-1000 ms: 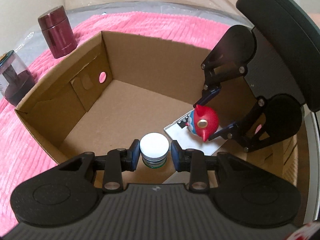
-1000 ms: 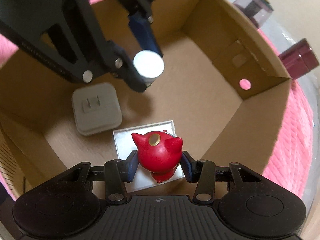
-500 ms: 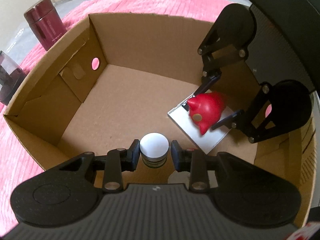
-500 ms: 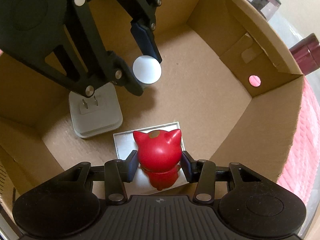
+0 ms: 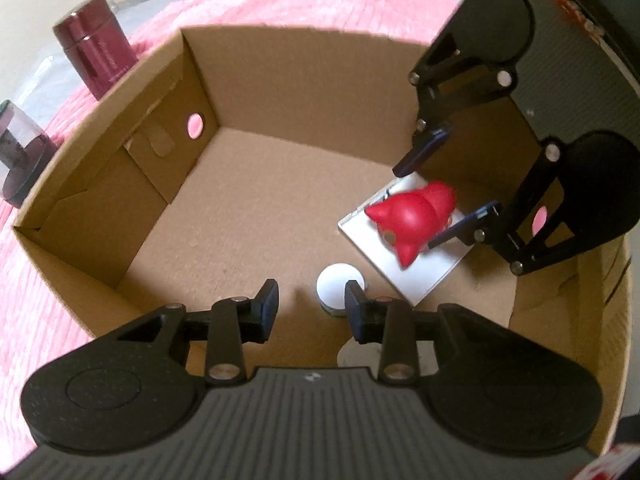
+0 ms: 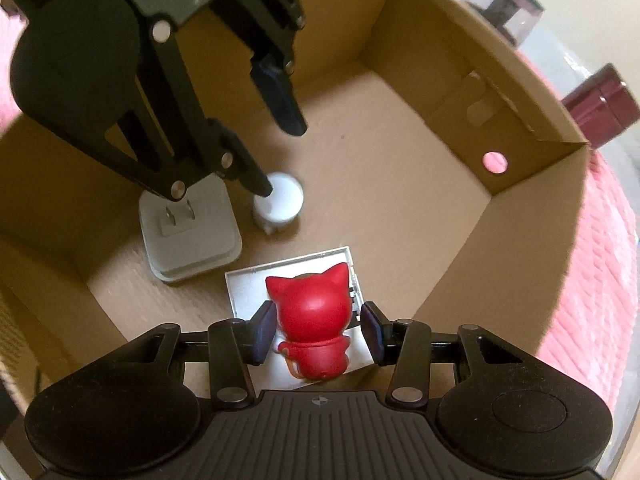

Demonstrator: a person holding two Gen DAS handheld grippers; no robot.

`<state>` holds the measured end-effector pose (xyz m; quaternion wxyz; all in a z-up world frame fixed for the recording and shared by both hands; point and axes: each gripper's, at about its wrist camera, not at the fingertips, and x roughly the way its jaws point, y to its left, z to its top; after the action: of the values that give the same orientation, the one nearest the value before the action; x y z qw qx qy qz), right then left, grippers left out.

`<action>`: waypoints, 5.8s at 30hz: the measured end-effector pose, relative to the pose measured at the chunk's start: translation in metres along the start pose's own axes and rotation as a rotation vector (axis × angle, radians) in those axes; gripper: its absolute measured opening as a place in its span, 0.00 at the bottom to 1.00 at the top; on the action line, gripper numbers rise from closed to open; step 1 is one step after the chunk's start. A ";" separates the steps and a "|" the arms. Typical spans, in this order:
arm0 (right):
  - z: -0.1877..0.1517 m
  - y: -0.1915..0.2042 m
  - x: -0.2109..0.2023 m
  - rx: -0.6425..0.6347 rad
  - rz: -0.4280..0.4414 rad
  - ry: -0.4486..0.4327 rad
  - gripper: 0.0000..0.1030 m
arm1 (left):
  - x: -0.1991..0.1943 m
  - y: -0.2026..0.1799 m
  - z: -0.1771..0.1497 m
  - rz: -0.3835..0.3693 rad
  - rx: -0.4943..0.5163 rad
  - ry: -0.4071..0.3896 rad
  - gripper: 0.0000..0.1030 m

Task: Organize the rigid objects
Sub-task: 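Open both tools to release the figurine and cylinder in the box, then lift both tools out of the box toward the bedspread, then grasp the leopard-print cord with the left tool while the right tool grasps the white remote, then carry the cord and remote with both tools over the cardboard box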

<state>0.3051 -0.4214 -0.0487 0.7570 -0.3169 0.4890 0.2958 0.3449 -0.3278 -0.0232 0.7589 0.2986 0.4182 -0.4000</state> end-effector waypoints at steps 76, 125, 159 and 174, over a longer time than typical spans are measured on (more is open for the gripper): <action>0.131 0.251 -0.010 0.061 -0.047 -0.477 0.70 | -0.196 -0.017 -0.366 0.517 -0.750 -0.369 0.77; 0.134 0.249 0.018 0.352 0.110 -0.370 0.35 | -0.147 0.001 -0.371 0.337 -0.711 -0.225 0.03; 0.119 0.260 0.037 0.387 0.060 -0.441 0.40 | -0.127 0.001 -0.376 0.460 -0.617 -0.242 0.35; 0.108 0.254 0.019 0.488 0.113 -0.461 0.34 | -0.148 -0.014 -0.377 0.432 -0.695 -0.265 0.33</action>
<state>0.1790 -0.1770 -0.0799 0.8836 -0.0237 0.3779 0.2755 0.1351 0.0153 -0.0731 0.9279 0.0518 0.3548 -0.1023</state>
